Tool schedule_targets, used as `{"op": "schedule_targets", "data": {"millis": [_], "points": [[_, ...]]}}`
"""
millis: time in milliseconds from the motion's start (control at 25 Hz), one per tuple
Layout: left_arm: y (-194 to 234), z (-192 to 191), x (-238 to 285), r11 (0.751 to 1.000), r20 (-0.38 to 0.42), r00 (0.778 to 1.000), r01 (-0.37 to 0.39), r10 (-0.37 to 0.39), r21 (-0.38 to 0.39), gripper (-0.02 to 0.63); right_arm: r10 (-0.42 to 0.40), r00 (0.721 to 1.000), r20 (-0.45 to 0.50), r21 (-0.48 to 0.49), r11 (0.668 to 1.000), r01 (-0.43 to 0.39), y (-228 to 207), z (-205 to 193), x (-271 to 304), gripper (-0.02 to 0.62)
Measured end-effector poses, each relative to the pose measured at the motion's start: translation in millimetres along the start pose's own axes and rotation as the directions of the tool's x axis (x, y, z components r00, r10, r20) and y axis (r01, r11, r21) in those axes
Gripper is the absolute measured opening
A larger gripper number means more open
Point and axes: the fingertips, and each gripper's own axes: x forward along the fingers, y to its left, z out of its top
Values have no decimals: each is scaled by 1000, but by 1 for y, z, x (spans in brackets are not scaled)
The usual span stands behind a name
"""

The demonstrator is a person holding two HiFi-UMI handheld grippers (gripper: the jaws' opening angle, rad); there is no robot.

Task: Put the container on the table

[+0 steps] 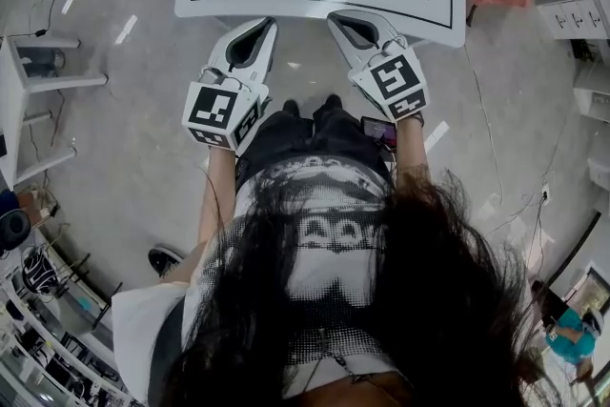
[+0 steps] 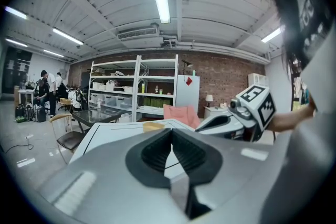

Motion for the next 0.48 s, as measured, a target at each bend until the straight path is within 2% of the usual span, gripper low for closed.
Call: {"op": "schedule_targets", "data": {"millis": [480], "points": [[19,-11,-31,999,15,999,47,-47,-16,0,-51,998,-24,-22,998,51,31,10,9,4]]}}
